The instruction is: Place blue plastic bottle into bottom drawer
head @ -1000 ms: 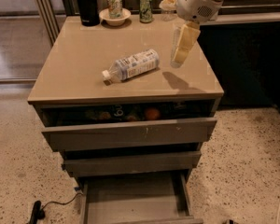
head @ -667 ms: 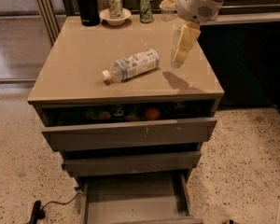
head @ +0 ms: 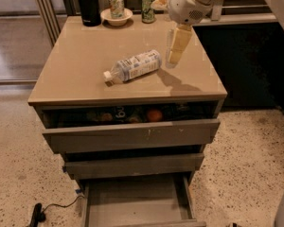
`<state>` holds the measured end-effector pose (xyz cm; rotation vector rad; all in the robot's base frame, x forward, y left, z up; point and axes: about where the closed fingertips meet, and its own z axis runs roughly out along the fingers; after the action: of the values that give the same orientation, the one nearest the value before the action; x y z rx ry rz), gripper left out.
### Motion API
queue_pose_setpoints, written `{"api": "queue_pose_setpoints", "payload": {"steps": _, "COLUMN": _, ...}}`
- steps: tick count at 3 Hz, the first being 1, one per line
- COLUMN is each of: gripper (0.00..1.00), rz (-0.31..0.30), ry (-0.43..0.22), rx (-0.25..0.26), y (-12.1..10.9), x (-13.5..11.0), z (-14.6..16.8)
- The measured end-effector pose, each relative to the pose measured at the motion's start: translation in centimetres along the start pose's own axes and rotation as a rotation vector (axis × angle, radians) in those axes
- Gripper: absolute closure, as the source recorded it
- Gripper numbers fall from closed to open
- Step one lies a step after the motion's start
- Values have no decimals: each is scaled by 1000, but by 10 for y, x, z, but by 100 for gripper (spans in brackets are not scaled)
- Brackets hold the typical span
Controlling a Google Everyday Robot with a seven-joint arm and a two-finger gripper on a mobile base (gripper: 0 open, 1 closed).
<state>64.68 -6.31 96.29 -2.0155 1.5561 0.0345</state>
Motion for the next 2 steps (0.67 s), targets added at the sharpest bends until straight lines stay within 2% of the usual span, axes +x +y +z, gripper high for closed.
{"api": "queue_pose_setpoints", "payload": {"steps": 1, "gripper": 0, "rz": -89, "ry": -2, "rx": 6, "y": -13, "x": -12, "z": 21}}
{"api": "queue_pose_setpoints", "payload": {"steps": 2, "gripper": 0, "rz": -184, "ry": 18, "rx": -12, "y": -24, "x": -21, "z": 40}}
